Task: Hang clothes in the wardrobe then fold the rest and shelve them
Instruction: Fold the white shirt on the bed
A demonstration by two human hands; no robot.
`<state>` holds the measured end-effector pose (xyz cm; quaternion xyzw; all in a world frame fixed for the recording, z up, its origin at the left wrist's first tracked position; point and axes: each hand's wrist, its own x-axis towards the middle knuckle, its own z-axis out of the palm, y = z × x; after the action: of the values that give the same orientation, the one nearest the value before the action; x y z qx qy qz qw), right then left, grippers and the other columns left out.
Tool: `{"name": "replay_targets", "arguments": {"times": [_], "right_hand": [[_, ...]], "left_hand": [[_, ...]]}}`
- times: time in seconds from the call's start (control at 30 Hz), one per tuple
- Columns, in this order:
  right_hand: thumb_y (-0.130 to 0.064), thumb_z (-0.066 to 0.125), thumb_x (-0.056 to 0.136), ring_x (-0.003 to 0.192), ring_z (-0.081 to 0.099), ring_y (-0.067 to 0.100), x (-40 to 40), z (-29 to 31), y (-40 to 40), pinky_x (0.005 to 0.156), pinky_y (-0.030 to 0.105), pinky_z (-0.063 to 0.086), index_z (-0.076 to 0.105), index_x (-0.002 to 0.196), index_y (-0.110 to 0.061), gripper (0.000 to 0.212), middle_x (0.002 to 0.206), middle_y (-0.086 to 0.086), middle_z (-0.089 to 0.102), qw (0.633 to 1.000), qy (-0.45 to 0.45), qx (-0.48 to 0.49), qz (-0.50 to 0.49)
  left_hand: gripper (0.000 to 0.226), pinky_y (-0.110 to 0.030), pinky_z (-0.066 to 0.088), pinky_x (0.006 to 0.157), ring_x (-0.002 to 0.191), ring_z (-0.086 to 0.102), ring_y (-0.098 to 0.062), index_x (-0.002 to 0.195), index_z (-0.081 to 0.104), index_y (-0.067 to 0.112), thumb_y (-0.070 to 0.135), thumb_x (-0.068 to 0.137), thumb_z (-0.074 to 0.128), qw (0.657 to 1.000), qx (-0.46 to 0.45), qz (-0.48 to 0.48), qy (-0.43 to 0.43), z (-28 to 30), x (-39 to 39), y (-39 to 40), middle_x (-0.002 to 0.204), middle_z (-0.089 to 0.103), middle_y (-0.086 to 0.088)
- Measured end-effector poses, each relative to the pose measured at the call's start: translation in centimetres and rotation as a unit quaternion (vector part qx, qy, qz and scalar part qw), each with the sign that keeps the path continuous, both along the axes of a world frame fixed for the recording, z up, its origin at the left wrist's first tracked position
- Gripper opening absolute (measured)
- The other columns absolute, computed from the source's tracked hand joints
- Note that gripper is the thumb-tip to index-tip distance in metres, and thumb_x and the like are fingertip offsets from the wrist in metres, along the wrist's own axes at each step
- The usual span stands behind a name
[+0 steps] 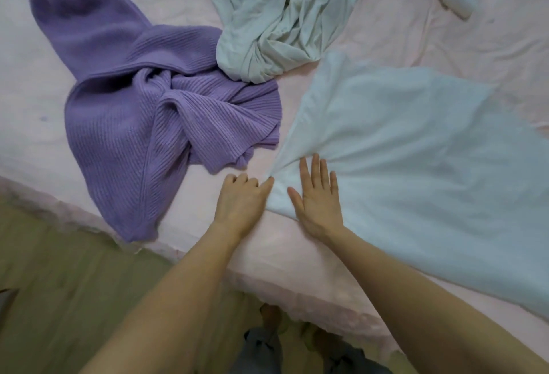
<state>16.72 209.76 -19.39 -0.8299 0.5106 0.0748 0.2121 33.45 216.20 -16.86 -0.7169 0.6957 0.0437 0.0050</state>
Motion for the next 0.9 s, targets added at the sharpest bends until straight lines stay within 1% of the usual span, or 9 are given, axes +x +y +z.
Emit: {"name": "replay_targets", "arguments": {"times": [0.07,0.2,0.3,0.37,0.47,0.57,0.67,0.77,0.9], "right_hand": [[-0.051,0.01,0.093,0.148,-0.004,0.021,-1.0,0.6,0.0,0.12,0.039,-0.003,0.006,0.153,-0.019,0.069,0.16,0.007,-0.003,0.999,-0.028,-0.023,-0.023],[-0.058,0.003,0.086,0.149,-0.005,0.021,-3.0,0.5,-0.9,0.118,0.035,-0.006,0.002,0.153,-0.02,0.077,0.16,0.004,-0.009,0.999,-0.004,0.051,0.015],[-0.037,0.034,0.096,0.137,0.035,0.03,-2.6,2.7,-4.2,0.112,0.04,0.026,0.041,0.142,-0.007,0.055,0.151,0.015,0.035,0.995,-0.098,0.006,-0.023],[-0.026,0.046,0.098,0.12,0.048,0.032,-1.6,5.0,-7.4,0.097,0.039,0.04,0.049,0.132,-0.004,0.041,0.136,0.013,0.048,0.983,-0.156,-0.05,-0.082],[-0.044,0.049,0.096,0.121,0.044,0.03,0.9,7.4,-11.9,0.089,0.039,0.042,0.035,0.14,-0.006,0.059,0.136,0.012,0.042,0.983,-0.137,-0.04,-0.115],[-0.066,0.053,0.083,0.129,0.037,0.034,4.1,7.5,-15.2,0.096,0.044,0.04,0.007,0.151,-0.007,0.101,0.147,0.014,0.03,0.987,-0.043,0.038,-0.149],[-0.062,0.063,0.078,0.138,0.026,0.04,6.4,5.6,-16.3,0.105,0.047,0.034,-0.01,0.151,-0.006,0.117,0.156,0.021,0.013,0.974,0.023,0.111,-0.198],[-0.038,0.066,0.084,0.137,0.024,0.044,7.6,3.9,-16.6,0.1,0.045,0.041,-0.007,0.15,0.001,0.106,0.156,0.027,0.006,0.967,0.086,0.101,-0.219],[-0.009,0.048,0.094,0.124,0.042,0.039,6.9,3.5,-18.1,0.096,0.038,0.042,0.029,0.139,0.009,0.052,0.139,0.025,0.036,0.979,0.103,-0.029,-0.176]], "left_hand": [[0.038,-0.036,0.038,0.065,0.074,0.056,-0.027,0.096,0.073,0.019,0.027,0.078,0.04,1.0,0.006,0.008,0.011,1.0,-0.7,-1.3,0.081,0.063,-0.005],[0.049,-0.042,0.032,0.101,0.128,0.043,-0.032,0.132,0.056,0.018,0.035,0.092,0.034,0.992,0.119,-0.029,0.009,1.7,-1.6,-2.7,0.14,0.048,-0.012],[0.048,-0.042,0.04,0.09,0.11,0.052,-0.032,0.114,0.065,0.013,0.04,0.093,0.031,0.986,0.097,0.1,0.095,2.8,-2.7,-4.9,0.119,0.058,-0.01],[0.04,-0.043,0.044,0.087,0.108,0.054,-0.033,0.121,0.056,0.009,0.038,0.095,0.046,0.94,0.089,0.237,0.229,3.8,-3.7,-7.3,0.119,0.056,-0.01],[0.056,-0.04,0.044,0.088,0.114,0.055,-0.031,0.126,0.047,0.008,0.047,0.088,0.059,0.877,0.198,0.317,0.301,3.6,-4.1,-9.1,0.122,0.058,-0.01],[0.076,-0.039,0.042,0.092,0.12,0.05,-0.032,0.128,0.046,0.006,0.057,0.077,0.069,0.875,0.252,0.316,0.268,3.4,-3.9,-9.0,0.129,0.052,-0.013],[0.079,-0.041,0.042,0.093,0.121,0.048,-0.034,0.126,0.045,0.005,0.056,0.073,0.073,0.885,0.25,0.305,0.247,2.9,-3.8,-8.7,0.13,0.048,-0.016],[0.072,-0.037,0.045,0.084,0.11,0.056,-0.032,0.12,0.046,0.006,0.053,0.073,0.074,0.875,0.276,0.285,0.279,2.2,-3.6,-8.8,0.119,0.058,-0.012],[0.047,-0.031,0.038,0.064,0.088,0.059,-0.028,0.094,0.057,0.007,0.048,0.077,0.073,0.86,0.286,0.263,0.33,1.5,-2.7,-9.5,0.095,0.063,-0.009]]}}
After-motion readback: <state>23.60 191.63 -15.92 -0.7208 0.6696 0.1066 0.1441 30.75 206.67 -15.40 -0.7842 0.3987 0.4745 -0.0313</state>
